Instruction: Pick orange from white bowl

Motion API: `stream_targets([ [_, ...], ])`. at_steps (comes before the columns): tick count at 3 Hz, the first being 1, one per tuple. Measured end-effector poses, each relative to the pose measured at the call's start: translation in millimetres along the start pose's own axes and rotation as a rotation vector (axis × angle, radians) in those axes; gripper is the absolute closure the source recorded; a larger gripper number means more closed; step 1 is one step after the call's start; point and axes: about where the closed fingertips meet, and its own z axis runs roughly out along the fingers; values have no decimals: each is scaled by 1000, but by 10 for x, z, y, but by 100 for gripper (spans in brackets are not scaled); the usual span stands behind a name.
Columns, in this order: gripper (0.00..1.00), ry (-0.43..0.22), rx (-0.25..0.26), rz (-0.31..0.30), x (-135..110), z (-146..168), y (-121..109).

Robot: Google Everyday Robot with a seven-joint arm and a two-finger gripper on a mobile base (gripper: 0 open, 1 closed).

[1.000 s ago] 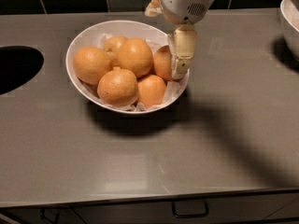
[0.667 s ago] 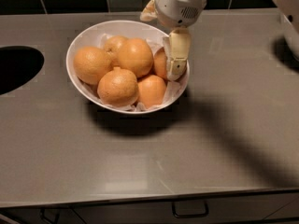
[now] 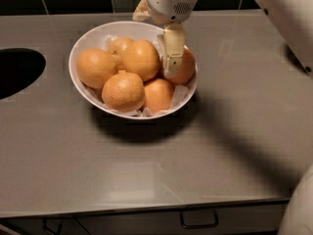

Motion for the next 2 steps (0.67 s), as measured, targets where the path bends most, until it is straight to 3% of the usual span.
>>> stream_targets([
  [2, 1, -42, -40, -20, -70, 159, -11],
])
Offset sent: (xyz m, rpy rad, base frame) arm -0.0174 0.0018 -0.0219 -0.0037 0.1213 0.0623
